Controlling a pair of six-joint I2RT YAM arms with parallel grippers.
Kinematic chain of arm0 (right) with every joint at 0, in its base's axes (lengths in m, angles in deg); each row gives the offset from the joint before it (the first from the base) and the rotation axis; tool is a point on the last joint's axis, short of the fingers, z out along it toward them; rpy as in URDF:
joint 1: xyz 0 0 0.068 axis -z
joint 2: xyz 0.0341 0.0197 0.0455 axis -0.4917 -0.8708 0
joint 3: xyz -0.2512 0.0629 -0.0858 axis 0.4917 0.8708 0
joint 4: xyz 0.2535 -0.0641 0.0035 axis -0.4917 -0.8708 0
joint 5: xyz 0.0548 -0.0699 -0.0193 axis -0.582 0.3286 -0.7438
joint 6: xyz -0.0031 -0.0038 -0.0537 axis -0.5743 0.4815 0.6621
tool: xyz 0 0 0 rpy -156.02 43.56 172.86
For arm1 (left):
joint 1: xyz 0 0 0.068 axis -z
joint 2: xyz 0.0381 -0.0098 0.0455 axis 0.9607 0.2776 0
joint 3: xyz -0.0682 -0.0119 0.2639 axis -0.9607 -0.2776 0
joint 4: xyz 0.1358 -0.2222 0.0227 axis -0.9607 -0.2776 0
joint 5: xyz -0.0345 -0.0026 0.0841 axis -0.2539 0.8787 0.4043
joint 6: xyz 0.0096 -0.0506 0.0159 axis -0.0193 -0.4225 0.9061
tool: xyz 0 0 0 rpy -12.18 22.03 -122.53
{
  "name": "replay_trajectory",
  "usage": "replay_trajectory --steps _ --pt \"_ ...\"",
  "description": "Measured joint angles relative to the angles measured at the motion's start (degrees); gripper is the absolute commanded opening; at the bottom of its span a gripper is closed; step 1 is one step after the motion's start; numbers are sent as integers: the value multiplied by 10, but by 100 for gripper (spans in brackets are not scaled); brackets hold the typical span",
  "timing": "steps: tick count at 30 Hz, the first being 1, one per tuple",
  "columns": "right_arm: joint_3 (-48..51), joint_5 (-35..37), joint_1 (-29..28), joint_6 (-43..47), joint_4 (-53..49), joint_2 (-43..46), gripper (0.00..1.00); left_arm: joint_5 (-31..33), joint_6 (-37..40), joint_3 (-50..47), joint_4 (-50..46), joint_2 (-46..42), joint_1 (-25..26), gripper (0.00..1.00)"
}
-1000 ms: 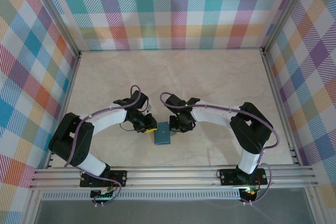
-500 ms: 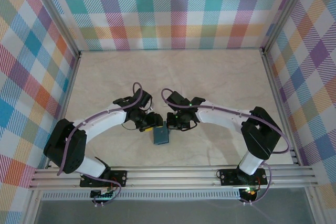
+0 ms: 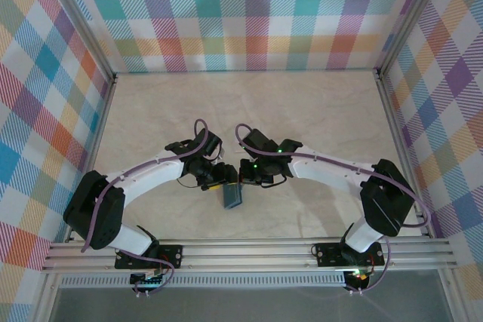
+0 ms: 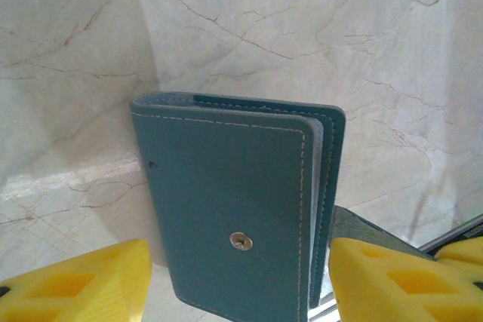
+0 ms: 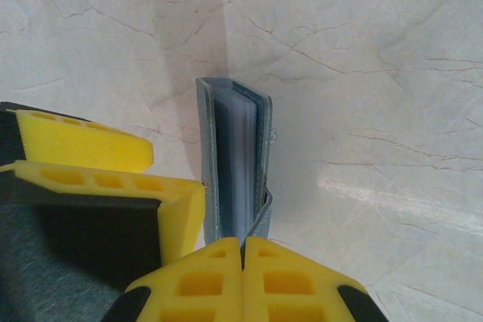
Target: Take the credit cards out of the card holder
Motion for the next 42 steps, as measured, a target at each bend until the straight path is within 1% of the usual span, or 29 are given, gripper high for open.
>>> replay_trajectory --steps 8,19,21,26,33,42 --pt "0 -2 0 -2 0 2 5 0 0 0 0 0 0 66" --pt "0 -2 0 -2 0 4 5 1 0 0 0 4 0 60" --pt "2 -2 0 -2 0 4 5 5 0 0 -2 4 0 57" --pt "6 -1 0 -2 -1 5 5 18 3 0 -13 0 0 44" --pt "7 6 0 -2 -3 8 5 46 8 0 -42 -28 0 30" --pt "7 12 0 -2 -7 8 5 71 18 0 -68 -38 1 16"
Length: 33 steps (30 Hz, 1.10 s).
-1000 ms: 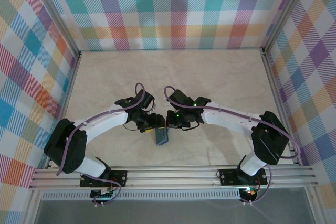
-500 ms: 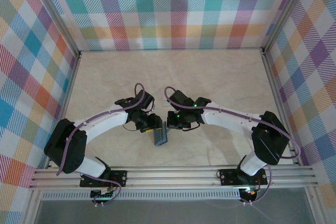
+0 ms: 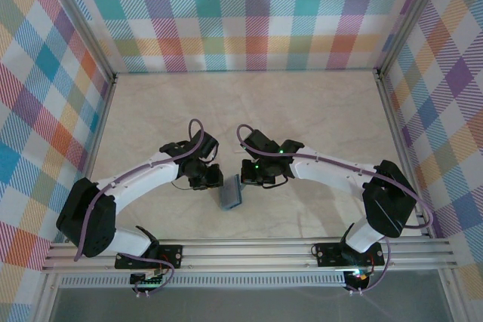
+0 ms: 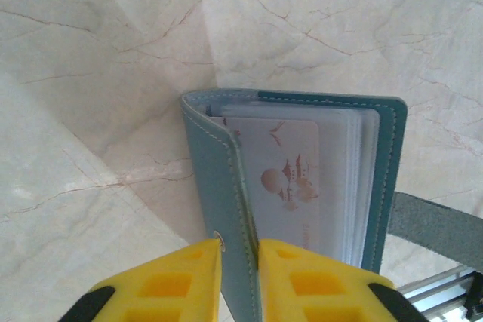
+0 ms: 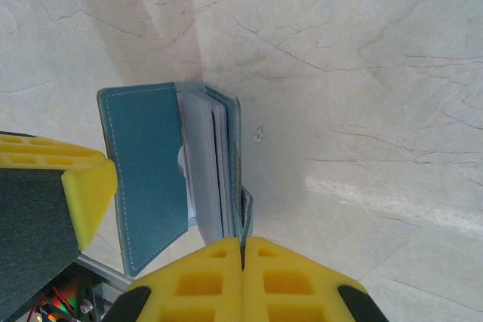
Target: Take the credit cards out of the card holder
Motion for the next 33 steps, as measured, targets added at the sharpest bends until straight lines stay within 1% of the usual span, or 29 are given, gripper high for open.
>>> replay_trajectory --steps 4,8,9,12,13,15,18,25,27,31,33 --pt "0 2 0 0 -1 0 5 8 0 0 -5 -1 0 14" --pt "0 4 0 0 -7 0 5 20 2 0 -17 -3 0 15" --pt "0 6 0 0 -8 0 5 26 2 0 -22 -4 0 17" --pt "0 10 0 0 -14 4 5 39 6 0 -34 -7 0 29" --pt "0 12 0 0 -15 5 5 43 7 -1 -37 -7 0 29" --pt "0 13 0 0 -17 6 5 47 9 -3 -39 -7 0 29" --pt "0 15 0 0 -17 6 5 53 10 -10 -39 -8 0 25" --pt "0 17 0 0 -19 6 5 53 12 -24 -37 -8 0 19" --pt "0 18 0 0 -19 6 5 53 12 -28 -34 -8 0 19" --pt "2 26 0 0 -23 6 5 53 13 -37 -30 -6 0 23" --pt "6 29 0 0 -24 5 5 53 13 -40 -30 -2 0 24"
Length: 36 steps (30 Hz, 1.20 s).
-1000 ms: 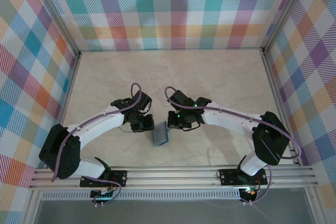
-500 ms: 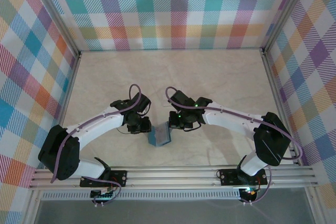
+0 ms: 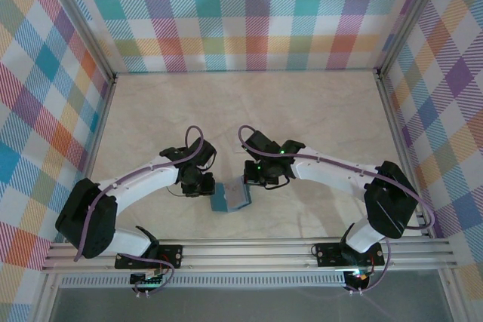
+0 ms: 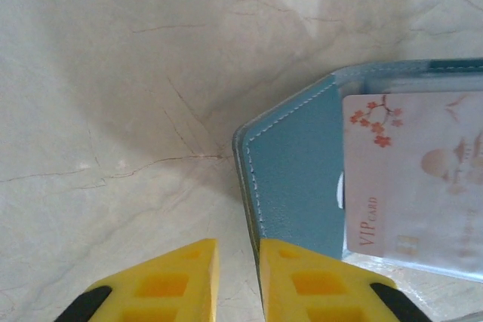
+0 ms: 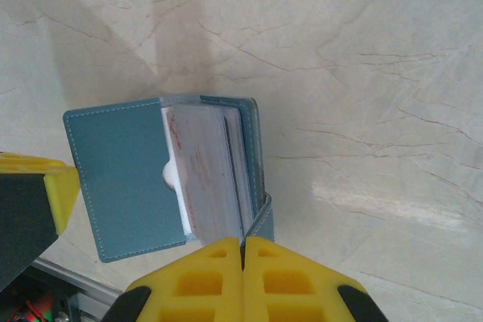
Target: Take the credit cards out of the card holder
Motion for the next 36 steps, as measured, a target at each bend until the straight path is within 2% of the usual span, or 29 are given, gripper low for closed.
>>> replay_trajectory --steps 4,14,22,36 --pt "16 6 0 0 -2 -9 5 3 0 -7 0 7 0 20" --pt "65 5 0 -3 -1 -25 7 15 2 -20 19 27 0 22" --pt "80 -16 0 -3 15 -30 16 15 2 -26 39 70 0 24" --pt "53 -28 0 4 2 -35 32 19 2 -26 39 66 0 26"
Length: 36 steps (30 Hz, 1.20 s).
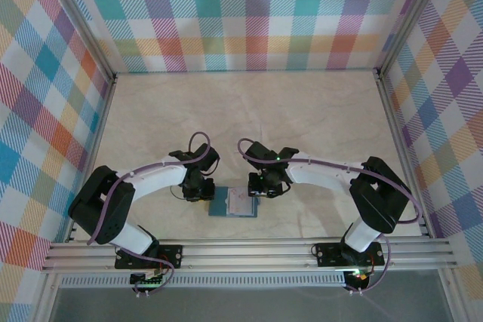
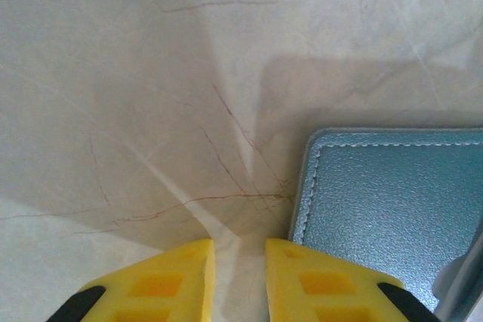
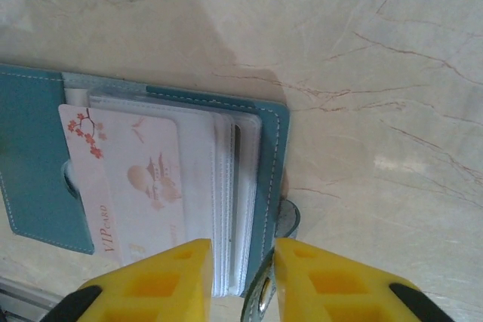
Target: Take the credit cards out of the card holder
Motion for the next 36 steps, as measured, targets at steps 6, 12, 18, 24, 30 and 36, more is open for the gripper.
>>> replay_trajectory --steps 6,12,18,24,30,36 --pt "-2 0 0 2 -17 0 38 5 0 0 -5 -11 0 28" --pt "-10 6 0 9 -39 19 42 11 0 10 -29 -52 0 29" --pt "-28 18 0 11 -59 47 44 18 0 43 -47 -93 0 30" --pt "-29 25 0 11 -72 60 46 22 0 63 -62 -110 0 30" --pt "-36 26 0 11 -82 77 47 22 0 74 -74 -112 0 34" --pt "-54 26 0 12 -88 90 48 22 0 82 -78 -118 0 34"
